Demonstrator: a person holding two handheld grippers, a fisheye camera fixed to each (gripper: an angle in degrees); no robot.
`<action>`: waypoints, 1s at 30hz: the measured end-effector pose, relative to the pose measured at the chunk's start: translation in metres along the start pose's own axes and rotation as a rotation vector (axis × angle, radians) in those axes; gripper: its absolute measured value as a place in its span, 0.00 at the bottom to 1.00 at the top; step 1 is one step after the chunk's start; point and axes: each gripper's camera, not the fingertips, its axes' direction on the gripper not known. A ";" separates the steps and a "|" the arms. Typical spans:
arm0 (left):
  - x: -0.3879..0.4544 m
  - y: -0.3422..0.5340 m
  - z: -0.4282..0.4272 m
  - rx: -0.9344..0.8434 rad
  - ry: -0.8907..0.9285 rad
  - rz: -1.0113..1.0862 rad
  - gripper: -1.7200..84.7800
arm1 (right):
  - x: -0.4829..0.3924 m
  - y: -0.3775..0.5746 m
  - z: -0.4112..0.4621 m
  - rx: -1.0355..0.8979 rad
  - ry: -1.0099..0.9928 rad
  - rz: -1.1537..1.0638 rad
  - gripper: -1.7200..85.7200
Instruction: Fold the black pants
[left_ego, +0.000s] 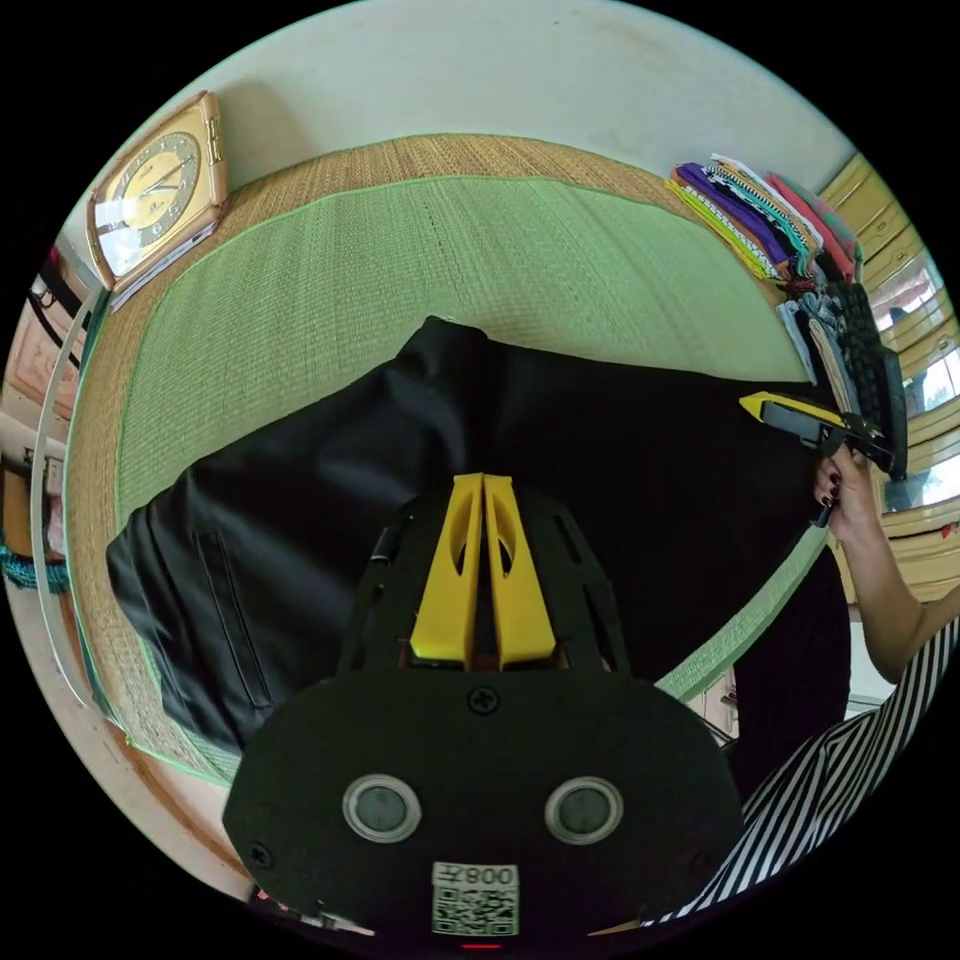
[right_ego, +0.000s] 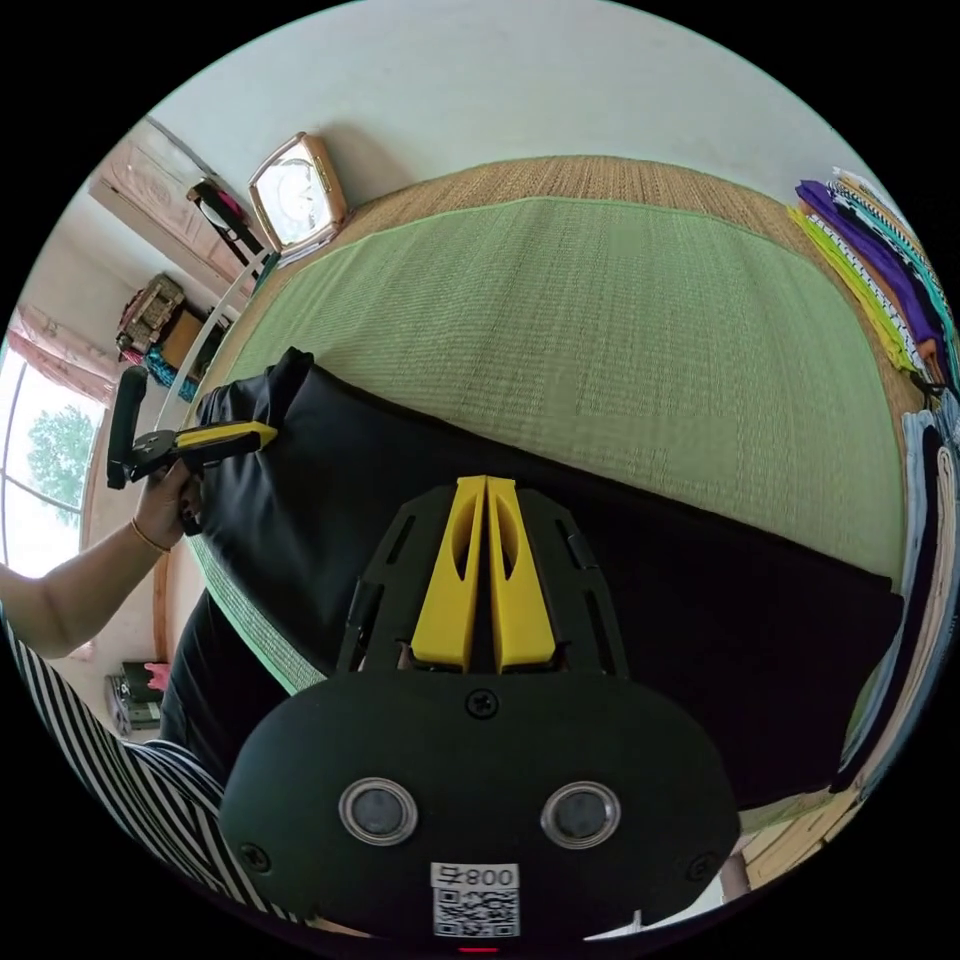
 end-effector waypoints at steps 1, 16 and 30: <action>0.005 -0.005 0.002 0.006 0.000 0.014 0.02 | 0.003 0.003 -0.006 0.013 0.004 0.011 0.02; 0.171 -0.156 0.085 0.054 0.486 0.380 0.05 | 0.102 0.101 -0.150 0.224 -0.006 0.328 0.04; 0.444 -0.308 0.202 -0.100 0.544 0.885 0.08 | 0.178 0.220 -0.267 0.317 0.107 0.640 0.10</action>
